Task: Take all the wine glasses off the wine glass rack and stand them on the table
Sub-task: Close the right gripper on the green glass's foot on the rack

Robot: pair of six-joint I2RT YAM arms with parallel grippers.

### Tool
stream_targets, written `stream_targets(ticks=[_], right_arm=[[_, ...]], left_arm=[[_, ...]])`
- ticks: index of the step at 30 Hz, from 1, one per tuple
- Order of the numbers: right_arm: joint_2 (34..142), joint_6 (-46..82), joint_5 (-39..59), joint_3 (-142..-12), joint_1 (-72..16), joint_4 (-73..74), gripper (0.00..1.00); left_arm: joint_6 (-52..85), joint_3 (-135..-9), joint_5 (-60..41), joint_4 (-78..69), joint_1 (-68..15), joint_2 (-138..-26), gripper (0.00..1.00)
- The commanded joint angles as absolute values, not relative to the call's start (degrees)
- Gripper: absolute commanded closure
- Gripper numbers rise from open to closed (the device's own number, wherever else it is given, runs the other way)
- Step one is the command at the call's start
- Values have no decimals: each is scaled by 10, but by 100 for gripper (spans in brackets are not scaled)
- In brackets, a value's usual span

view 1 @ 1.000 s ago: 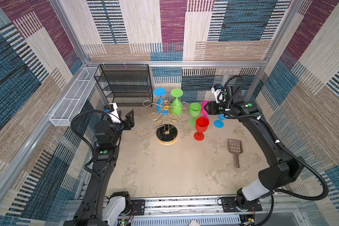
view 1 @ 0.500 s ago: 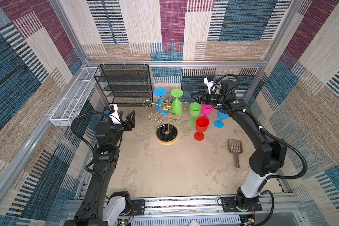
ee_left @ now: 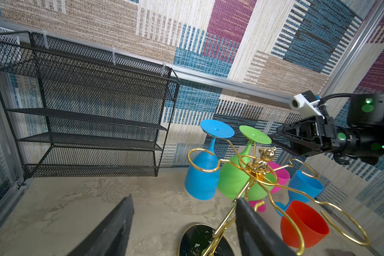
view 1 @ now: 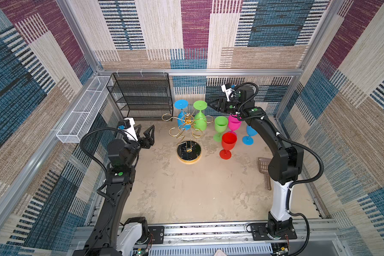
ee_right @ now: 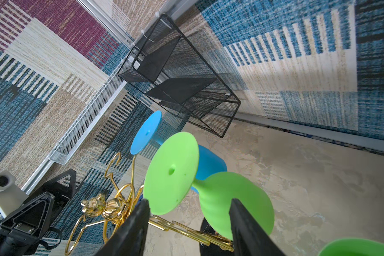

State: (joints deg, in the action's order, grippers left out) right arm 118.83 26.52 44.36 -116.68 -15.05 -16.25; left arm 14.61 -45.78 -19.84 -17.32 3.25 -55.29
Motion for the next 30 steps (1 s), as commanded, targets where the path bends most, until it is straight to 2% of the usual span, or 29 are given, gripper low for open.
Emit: stream_targets(ticks=[1,11,22,30], right_arm=[[1211,285,462,-1193,-156,-153,42],[1264,300,482,-1269,-169,-169,53],[1278,308,485,-1295,-170,-182,76],[1270,317,491,-1296,-170,-177,86]], left_arm=[[151,-457,-202,-195,33,-551,25],[153,-456,-205,-196,33,-550,26],[151,-456,-207,-196,34,-549,25],[152,-457,-208,-197,34,-547,25]])
